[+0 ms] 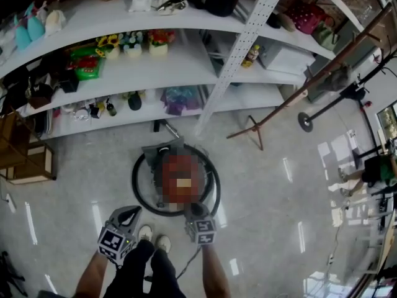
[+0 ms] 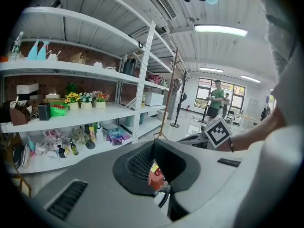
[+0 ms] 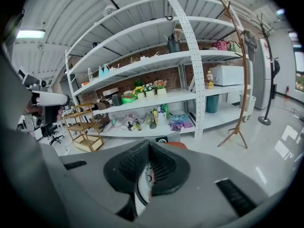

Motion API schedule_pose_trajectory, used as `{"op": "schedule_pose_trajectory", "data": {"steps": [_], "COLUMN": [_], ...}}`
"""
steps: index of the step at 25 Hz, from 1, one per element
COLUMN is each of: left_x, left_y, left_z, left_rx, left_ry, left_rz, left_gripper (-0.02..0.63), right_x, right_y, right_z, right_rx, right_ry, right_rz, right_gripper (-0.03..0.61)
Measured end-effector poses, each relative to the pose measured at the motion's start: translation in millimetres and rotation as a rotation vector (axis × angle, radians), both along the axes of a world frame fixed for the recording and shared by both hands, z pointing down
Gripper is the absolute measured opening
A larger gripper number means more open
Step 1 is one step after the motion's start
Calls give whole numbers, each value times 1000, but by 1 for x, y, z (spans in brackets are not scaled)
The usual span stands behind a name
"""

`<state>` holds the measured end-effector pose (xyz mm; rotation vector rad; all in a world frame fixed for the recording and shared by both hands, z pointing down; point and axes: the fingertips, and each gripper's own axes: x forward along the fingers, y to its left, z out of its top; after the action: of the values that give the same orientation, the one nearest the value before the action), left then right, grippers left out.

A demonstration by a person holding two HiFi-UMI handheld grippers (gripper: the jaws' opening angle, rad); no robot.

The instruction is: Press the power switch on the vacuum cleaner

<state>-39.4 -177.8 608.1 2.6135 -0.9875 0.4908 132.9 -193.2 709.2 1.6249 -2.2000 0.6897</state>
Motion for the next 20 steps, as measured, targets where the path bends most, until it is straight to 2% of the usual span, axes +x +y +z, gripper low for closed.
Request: {"op": "schedule_pose_trajectory", "data": {"steps": [12, 20], "left_x": [3, 5], "left_y": [12, 10], "left_z": [-45, -82], "left_rx": [15, 54], "left_ry": [-2, 0], "left_rz": [28, 30], "left_gripper": [9, 9], "right_x": [-2, -5], "right_y": [17, 25], "right_z": [-49, -82], "right_rx": [9, 26], "right_ry": [-5, -30], "right_rz": [5, 4], "right_gripper": [9, 9]}}
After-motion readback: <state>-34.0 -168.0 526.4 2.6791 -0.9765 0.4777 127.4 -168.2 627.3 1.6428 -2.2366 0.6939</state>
